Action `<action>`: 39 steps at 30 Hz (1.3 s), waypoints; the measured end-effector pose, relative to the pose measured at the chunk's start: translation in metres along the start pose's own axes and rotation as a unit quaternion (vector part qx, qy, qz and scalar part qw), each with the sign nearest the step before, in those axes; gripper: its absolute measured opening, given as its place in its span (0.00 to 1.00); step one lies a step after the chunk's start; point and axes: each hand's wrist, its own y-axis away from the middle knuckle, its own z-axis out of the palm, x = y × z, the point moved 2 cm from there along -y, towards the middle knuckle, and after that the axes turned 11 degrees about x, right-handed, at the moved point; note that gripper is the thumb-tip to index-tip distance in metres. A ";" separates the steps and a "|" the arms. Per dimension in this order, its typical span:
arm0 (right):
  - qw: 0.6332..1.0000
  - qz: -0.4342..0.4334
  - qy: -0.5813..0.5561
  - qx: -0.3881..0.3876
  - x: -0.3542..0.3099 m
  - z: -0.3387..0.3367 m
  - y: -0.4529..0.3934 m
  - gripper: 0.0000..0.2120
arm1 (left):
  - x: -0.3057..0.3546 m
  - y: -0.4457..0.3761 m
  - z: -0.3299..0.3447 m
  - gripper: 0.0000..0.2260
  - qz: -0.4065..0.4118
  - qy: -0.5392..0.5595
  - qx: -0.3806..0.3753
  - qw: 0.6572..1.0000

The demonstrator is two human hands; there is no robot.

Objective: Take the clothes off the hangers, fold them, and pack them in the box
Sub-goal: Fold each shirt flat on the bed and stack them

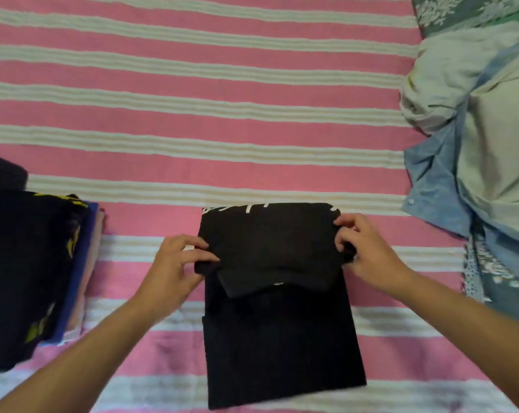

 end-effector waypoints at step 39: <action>0.882 0.393 -0.243 0.093 0.005 0.051 -0.010 0.10 | 0.001 -0.013 0.044 0.03 -0.427 0.150 0.134 0.881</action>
